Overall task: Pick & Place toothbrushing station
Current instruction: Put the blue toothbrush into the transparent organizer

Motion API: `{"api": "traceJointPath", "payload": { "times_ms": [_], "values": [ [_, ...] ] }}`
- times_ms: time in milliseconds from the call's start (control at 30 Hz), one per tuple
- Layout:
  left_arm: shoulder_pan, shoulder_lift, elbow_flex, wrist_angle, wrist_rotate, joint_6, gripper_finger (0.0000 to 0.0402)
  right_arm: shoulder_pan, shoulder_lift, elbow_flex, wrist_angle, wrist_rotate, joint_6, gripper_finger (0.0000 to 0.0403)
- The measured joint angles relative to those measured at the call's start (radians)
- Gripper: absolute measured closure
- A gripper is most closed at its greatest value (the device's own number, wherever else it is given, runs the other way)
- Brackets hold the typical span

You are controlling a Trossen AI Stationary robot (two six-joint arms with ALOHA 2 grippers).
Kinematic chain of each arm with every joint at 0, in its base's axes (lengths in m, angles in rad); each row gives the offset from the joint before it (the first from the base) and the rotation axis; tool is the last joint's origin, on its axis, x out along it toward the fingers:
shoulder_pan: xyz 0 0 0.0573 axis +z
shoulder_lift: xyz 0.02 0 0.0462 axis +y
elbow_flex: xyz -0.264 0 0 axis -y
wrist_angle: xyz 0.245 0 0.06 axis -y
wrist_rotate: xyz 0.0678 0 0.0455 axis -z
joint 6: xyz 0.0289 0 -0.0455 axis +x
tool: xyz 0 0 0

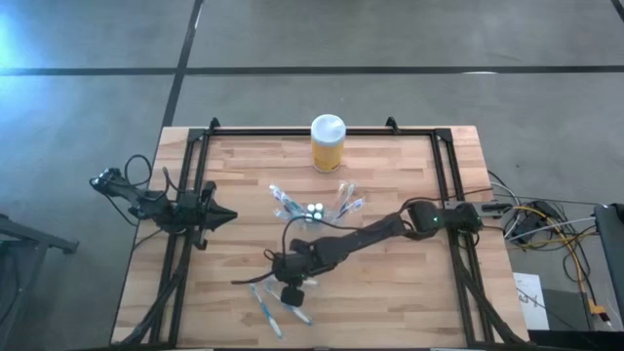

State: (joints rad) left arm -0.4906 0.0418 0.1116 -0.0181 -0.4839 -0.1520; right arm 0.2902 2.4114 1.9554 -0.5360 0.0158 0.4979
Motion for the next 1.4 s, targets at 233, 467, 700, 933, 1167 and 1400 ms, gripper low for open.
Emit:
{"api": "traceJointPath", "payload": {
  "times_ms": [233,467,700,933,1167,1400],
  "values": [
    [0.0,0.0,0.0,0.002,0.001,-0.004,0.0376,0.028,-0.118,0.001,0.023,0.103,-0.101,0.0395],
    [0.0,0.024,-0.01,0.02,0.156,-0.006,0.0376,0.085,-0.308,-0.128,0.288,0.174,-0.299,0.0395],
    [-0.002,0.168,-0.099,0.324,0.331,0.005,0.0347,0.088,-0.475,-0.527,0.925,0.173,-0.442,0.0395],
    [-0.003,0.381,-0.086,0.51,0.301,0.023,0.0267,0.066,-0.492,-0.838,1.539,0.17,-0.47,0.0395],
    [-0.002,0.607,-0.046,0.675,0.259,0.05,0.0194,0.028,-0.447,-0.893,1.715,0.172,-0.477,0.0395],
    [-0.002,0.811,0.12,0.685,0.177,0.076,0.0151,0.021,-0.432,-0.824,1.689,0.2,-0.565,0.0395]
  ]
}}
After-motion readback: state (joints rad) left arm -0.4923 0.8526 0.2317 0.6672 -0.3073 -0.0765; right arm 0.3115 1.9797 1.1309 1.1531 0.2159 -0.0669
